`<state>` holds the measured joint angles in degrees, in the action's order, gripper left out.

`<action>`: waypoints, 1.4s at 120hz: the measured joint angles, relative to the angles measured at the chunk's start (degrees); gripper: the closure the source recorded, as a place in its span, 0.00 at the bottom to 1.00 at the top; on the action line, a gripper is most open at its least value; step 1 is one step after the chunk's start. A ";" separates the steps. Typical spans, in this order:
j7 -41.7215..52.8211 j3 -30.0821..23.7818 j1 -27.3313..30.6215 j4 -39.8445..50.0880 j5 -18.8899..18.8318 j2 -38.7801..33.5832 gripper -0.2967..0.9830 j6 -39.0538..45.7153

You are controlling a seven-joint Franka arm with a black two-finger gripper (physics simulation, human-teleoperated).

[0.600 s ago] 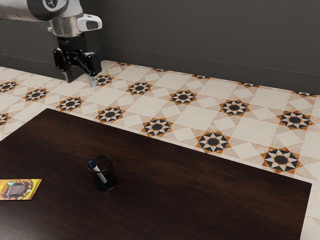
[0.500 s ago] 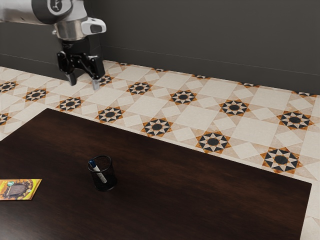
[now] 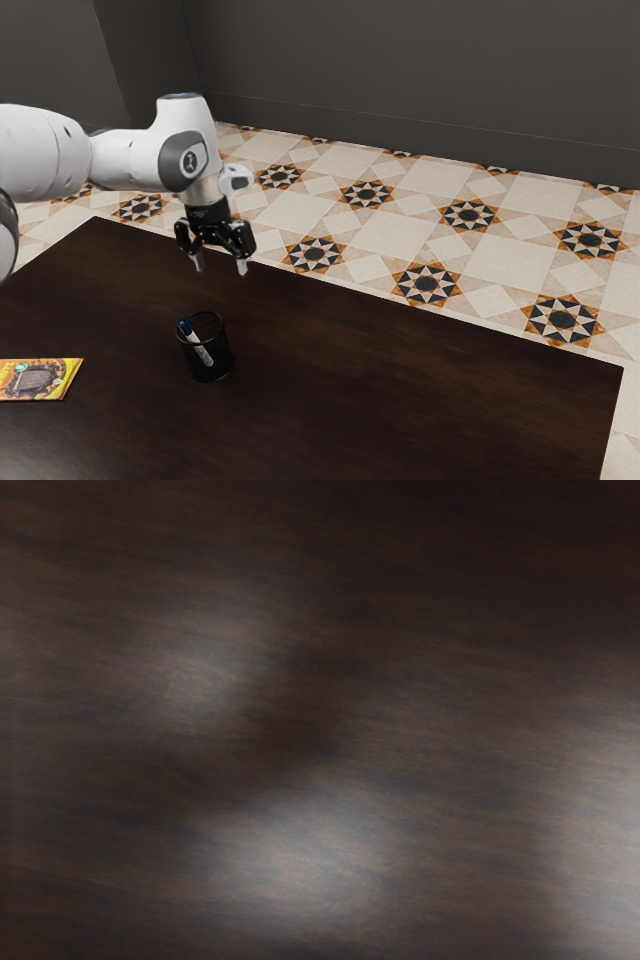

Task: Take the marker out of the pen holder and place it to the left of the pen holder.

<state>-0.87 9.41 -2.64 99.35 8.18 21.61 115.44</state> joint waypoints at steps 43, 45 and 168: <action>0.78 0.87 2.32 11.69 -1.03 -3.66 0.25 11.31; 0.82 0.87 2.08 12.27 -1.03 -4.09 0.25 11.63; 1.46 0.47 -3.47 38.27 -3.61 -26.97 0.25 16.21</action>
<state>0.59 9.88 -6.11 137.62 4.58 -5.36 131.65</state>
